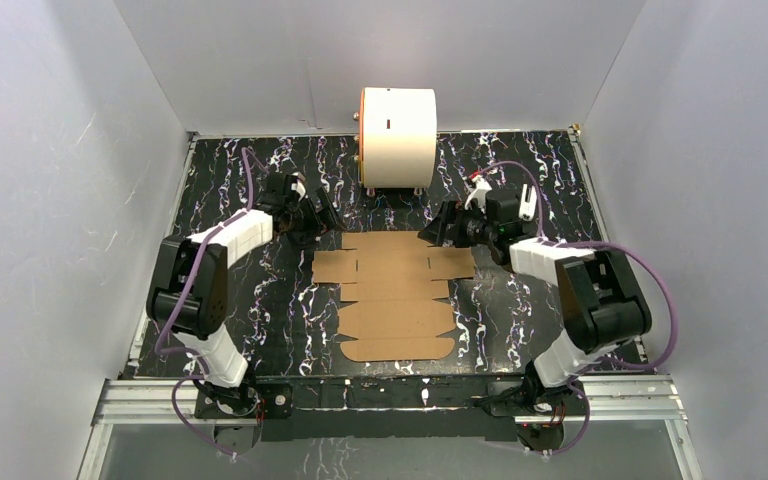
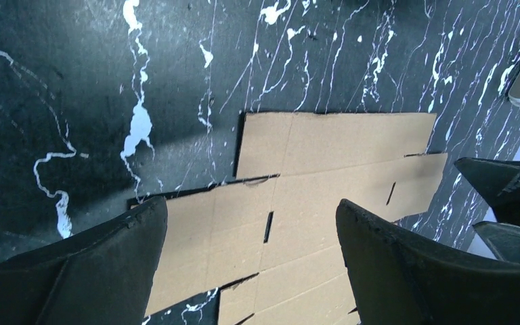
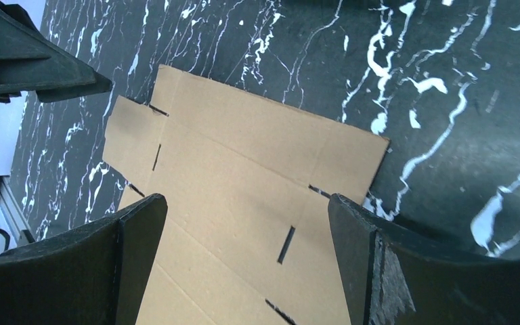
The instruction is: Fold the paper box
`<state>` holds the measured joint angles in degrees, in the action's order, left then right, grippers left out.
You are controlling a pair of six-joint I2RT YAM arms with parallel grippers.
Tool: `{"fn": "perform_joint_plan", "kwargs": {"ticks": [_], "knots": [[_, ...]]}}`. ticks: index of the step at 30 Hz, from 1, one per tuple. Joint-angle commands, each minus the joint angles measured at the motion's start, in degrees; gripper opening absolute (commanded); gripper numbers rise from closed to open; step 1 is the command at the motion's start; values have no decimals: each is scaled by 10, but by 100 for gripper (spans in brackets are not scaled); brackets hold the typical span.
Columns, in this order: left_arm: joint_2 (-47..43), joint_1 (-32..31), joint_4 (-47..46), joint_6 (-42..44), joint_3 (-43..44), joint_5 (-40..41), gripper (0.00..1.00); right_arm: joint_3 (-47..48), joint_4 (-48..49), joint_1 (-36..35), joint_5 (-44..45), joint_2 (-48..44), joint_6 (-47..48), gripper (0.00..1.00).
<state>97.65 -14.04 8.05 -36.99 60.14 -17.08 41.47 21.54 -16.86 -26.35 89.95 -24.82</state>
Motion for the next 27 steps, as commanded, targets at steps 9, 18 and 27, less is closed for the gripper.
{"fn": "perform_joint_plan", "kwargs": {"ticks": [9,18,27], "knots": [[59,1,-31,-18,61,-41,90,65,125,-42,5,103,-46,99],[86,-1,-57,-41,57,-75,89,67,140,-47,1,138,-56,99],[107,-4,-71,-46,49,-97,89,47,152,-54,0,150,-60,99]]}}
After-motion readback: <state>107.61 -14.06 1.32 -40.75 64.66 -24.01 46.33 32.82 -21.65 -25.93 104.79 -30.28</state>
